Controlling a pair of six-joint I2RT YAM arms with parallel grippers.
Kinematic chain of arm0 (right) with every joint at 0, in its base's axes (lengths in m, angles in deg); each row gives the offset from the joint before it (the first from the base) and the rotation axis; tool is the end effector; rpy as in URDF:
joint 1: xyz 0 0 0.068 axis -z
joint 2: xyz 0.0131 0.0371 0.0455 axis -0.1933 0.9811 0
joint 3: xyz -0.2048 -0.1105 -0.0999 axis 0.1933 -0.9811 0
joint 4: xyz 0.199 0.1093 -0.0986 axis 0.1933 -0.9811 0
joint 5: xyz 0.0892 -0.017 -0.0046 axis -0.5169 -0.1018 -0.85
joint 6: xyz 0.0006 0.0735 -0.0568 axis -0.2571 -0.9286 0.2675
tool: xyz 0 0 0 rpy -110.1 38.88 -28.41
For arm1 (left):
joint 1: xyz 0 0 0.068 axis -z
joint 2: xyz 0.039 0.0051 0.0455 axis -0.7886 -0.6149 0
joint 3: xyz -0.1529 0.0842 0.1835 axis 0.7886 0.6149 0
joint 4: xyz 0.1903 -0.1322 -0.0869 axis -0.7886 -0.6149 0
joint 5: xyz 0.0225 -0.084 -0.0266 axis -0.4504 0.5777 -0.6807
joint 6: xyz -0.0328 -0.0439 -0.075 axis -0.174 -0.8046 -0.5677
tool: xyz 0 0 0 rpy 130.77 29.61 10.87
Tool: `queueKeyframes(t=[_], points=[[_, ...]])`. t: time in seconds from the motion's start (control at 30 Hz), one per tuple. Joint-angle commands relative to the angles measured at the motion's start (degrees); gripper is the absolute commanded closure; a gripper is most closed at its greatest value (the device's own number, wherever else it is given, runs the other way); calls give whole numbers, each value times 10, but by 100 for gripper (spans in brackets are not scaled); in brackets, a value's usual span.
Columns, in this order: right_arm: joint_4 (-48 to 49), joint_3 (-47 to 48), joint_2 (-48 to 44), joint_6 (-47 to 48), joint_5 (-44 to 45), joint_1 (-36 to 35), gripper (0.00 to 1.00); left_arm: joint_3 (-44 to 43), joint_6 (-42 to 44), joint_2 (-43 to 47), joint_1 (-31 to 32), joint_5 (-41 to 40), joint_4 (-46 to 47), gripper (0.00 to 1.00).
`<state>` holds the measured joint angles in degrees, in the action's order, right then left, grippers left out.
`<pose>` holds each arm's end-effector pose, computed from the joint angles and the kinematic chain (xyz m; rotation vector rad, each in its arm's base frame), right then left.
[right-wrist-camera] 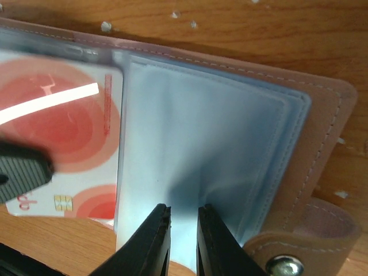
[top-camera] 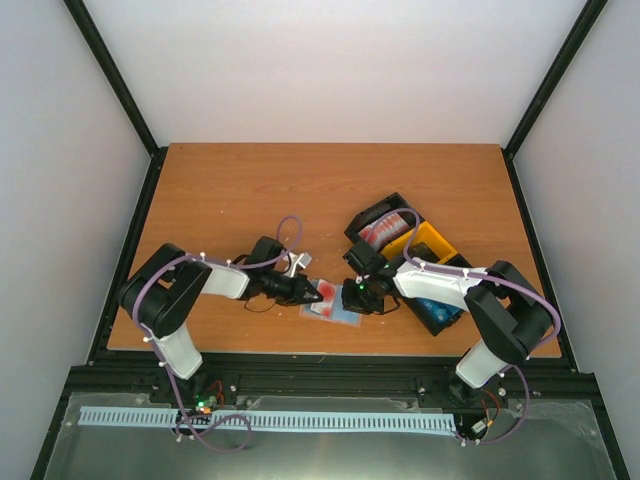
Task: Put the credit cards into the card holder
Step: Insert the credit card into the card holder.
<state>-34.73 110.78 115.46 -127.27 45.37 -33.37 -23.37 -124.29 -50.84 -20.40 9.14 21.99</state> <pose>0.1876 0.2128 0.0944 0.0784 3.0344 0.6238 0.2191 -0.2085 0.0718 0.2825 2.6913 -1.5025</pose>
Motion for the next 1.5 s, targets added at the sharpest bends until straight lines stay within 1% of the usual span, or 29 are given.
queueKeyframes(t=[0.0, 0.2, 0.3, 0.5, 0.7, 0.9, 1.2, 1.47], points=[[-12, -21, 22, -12, 33, -3, 84, 35, -46, 27, 8, 23, 47, 99], [-1, -26, 24, -15, 30, -3, 84, 57, -76, 40, 8, 31, 69, 99], [2, -28, 22, -16, 33, -3, 84, 55, -95, 34, 8, 29, 75, 99], [10, -32, 22, -18, 30, -4, 84, 54, -134, 11, 8, 38, 119, 99], [19, -38, 24, -19, 26, -4, 84, 51, -129, 2, 8, 41, 127, 99], [25, -40, 22, -23, 23, -4, 84, 50, -137, -14, 8, 54, 160, 99], [29, -41, 15, -25, 22, -4, 84, 51, -142, -25, 16, 59, 182, 99], [23, -45, -21, -27, 36, -4, 83, 45, -149, -32, 19, 51, 187, 99]])
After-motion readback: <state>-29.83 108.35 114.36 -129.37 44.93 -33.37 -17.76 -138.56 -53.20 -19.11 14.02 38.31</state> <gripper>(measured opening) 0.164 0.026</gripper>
